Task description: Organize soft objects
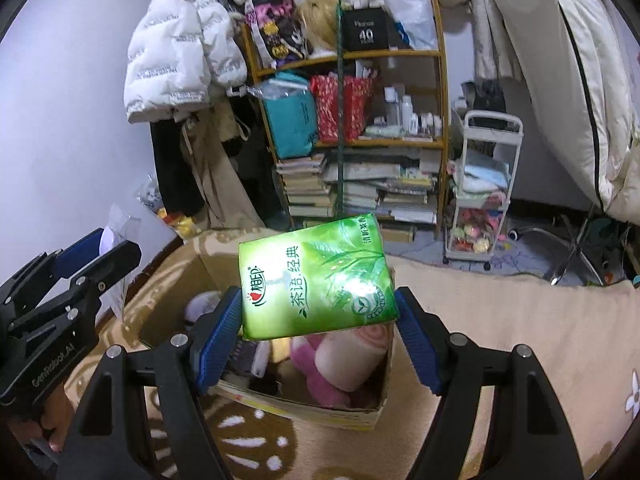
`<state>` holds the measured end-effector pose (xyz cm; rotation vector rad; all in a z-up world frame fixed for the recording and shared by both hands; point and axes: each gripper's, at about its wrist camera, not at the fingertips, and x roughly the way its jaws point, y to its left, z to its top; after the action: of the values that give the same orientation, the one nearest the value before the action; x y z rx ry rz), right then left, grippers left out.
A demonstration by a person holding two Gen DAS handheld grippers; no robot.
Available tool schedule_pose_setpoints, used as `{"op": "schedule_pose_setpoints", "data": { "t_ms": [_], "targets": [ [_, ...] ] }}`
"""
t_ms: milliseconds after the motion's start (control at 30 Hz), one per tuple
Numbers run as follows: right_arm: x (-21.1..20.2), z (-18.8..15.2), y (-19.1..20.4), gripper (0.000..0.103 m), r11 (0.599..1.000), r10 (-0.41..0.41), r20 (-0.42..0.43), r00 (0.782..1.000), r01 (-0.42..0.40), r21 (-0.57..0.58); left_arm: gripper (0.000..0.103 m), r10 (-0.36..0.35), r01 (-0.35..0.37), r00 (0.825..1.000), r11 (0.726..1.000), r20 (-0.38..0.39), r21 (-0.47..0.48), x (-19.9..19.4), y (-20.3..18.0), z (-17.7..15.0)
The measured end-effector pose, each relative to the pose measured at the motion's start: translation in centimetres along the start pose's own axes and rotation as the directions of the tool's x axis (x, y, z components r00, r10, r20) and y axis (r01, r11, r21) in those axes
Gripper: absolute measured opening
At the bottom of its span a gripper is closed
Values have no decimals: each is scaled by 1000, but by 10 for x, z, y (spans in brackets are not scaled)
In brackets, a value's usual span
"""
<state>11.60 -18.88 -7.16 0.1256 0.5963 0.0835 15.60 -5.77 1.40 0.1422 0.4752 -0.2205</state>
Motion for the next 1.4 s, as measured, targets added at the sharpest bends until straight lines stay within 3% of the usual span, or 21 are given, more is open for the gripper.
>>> {"op": "schedule_pose_setpoints", "data": {
  "t_ms": [300,567,867,1033,1133,1200,1333,1400],
  "targets": [
    [35,-12,-13,80,1000,22,-59,998,-22,-9,46,-8,8,993,1000,-117,-4,49,-5,-21],
    [49,-19,-15,80,999,37,-61,997,-38,-5,54,0,-4,988,1000,-154,-24,66,-1,-28],
    [54,-18,-33,81,985,128,-79,989,-117,131,69,20,-20,987,1000,-159,1,57,-1,-29],
    [46,-19,-33,81,981,146,-76,986,-134,138,76,9,-18,985,999,-173,-50,46,10,-30],
    [39,-17,-28,82,973,200,-59,978,-192,128,83,22,-36,986,996,-162,-81,35,18,-29],
    [34,-17,-21,88,977,191,-51,980,-185,104,84,34,-48,988,995,-150,-89,26,23,-28],
    [17,-17,-9,90,986,160,-29,987,-158,58,90,60,-73,989,993,-138,-89,10,29,-27],
    [8,-16,-6,100,989,139,-27,990,-137,51,91,59,-74,987,993,-147,-94,0,33,-28]
  ]
}}
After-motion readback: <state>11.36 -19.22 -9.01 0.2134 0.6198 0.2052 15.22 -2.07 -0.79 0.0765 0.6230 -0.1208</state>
